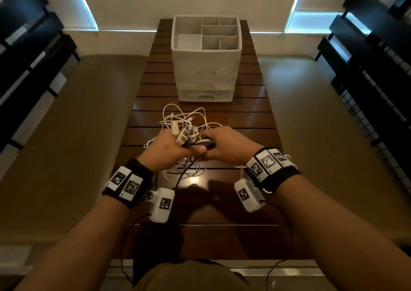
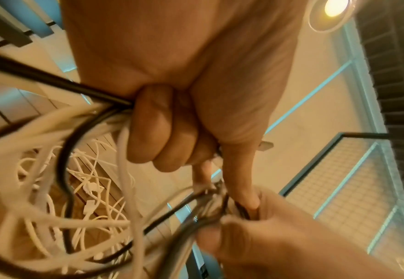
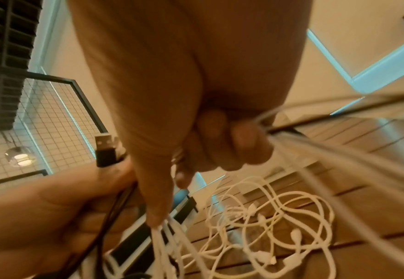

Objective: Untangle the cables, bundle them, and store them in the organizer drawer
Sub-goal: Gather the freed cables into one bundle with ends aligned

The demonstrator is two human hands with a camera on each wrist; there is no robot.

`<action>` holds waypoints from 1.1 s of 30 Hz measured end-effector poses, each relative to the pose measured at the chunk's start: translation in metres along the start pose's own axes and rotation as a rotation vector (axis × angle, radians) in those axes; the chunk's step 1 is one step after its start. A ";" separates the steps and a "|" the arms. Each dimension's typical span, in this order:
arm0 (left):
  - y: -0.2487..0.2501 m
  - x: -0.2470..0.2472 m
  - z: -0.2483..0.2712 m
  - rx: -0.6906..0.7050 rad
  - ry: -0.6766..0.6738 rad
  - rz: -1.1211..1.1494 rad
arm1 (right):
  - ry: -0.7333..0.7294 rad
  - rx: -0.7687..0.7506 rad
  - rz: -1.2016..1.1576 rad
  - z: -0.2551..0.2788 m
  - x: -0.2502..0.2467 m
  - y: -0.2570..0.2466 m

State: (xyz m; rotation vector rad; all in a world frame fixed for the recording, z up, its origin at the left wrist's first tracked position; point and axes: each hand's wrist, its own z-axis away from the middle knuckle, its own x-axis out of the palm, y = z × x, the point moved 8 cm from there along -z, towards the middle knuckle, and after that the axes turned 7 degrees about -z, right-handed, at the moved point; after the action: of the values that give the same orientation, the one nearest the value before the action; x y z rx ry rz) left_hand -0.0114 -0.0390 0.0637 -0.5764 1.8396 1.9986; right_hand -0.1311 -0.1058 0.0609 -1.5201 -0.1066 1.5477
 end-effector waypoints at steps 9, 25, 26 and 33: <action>-0.009 -0.057 0.001 -0.120 0.368 0.399 | -0.041 0.358 0.419 0.018 -0.009 0.094; 0.010 -0.010 -0.001 -0.044 0.166 1.083 | 0.204 -0.100 -0.139 -0.013 0.051 -0.022; 0.004 -0.007 0.000 -0.076 0.180 1.069 | 0.203 -0.084 -0.079 -0.015 0.058 -0.018; -0.033 0.016 0.006 -0.325 0.253 1.011 | -0.020 -0.083 -0.064 -0.009 0.081 -0.015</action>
State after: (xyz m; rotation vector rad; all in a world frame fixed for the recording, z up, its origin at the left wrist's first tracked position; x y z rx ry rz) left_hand -0.0080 -0.0305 0.0278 0.0994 2.2216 3.0081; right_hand -0.0994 -0.0499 0.0081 -1.5514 -0.2315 1.5234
